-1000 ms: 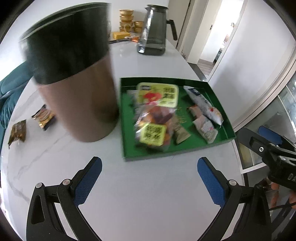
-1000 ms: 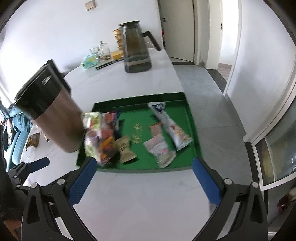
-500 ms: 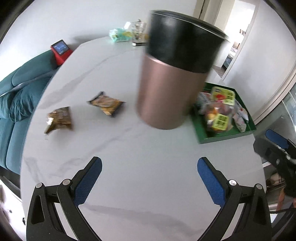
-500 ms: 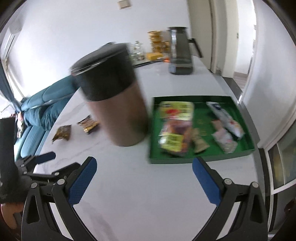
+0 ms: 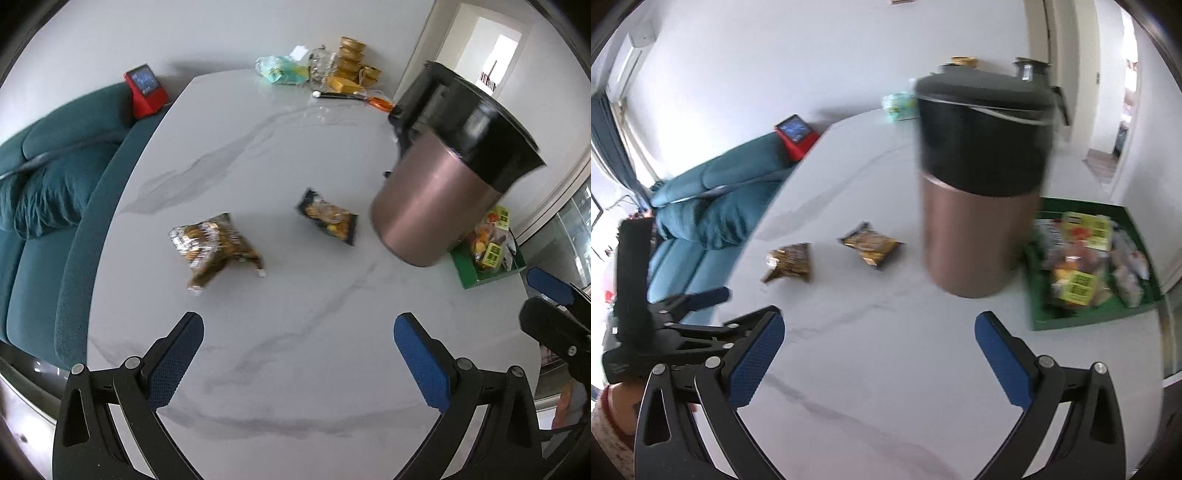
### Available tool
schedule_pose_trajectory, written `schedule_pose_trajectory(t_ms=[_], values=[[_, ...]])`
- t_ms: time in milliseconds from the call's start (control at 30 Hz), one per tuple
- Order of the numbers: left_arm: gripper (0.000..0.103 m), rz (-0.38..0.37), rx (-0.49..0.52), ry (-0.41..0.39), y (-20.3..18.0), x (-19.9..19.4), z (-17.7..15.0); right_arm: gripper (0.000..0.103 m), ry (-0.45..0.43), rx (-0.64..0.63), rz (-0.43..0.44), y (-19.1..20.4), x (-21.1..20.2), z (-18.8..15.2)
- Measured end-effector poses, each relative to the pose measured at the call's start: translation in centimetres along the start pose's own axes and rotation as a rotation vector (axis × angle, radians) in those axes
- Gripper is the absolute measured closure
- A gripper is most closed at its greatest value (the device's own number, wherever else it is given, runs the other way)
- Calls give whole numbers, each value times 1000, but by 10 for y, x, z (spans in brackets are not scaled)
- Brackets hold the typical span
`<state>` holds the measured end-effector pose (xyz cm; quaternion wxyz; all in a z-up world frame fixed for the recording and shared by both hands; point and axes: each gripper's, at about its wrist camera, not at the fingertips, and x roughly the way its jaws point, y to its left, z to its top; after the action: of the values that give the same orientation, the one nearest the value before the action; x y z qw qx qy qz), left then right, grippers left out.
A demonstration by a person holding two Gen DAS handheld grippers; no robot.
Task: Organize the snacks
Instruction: 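Move the left tool to the brown oat-chip bag while the right tool reaches the gold cookie packet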
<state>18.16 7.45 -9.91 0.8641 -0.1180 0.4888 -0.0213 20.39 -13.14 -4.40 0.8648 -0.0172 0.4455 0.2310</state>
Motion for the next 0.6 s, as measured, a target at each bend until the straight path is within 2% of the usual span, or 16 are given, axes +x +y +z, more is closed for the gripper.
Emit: schedule_pose_trajectory(t_ms=[200,600], values=[[2,2,-59,0,49,5,11,0,18,-20,29,34,31,18],[2,47,-36,35,83,41,32,0,65,-26,-35,46,110,52]])
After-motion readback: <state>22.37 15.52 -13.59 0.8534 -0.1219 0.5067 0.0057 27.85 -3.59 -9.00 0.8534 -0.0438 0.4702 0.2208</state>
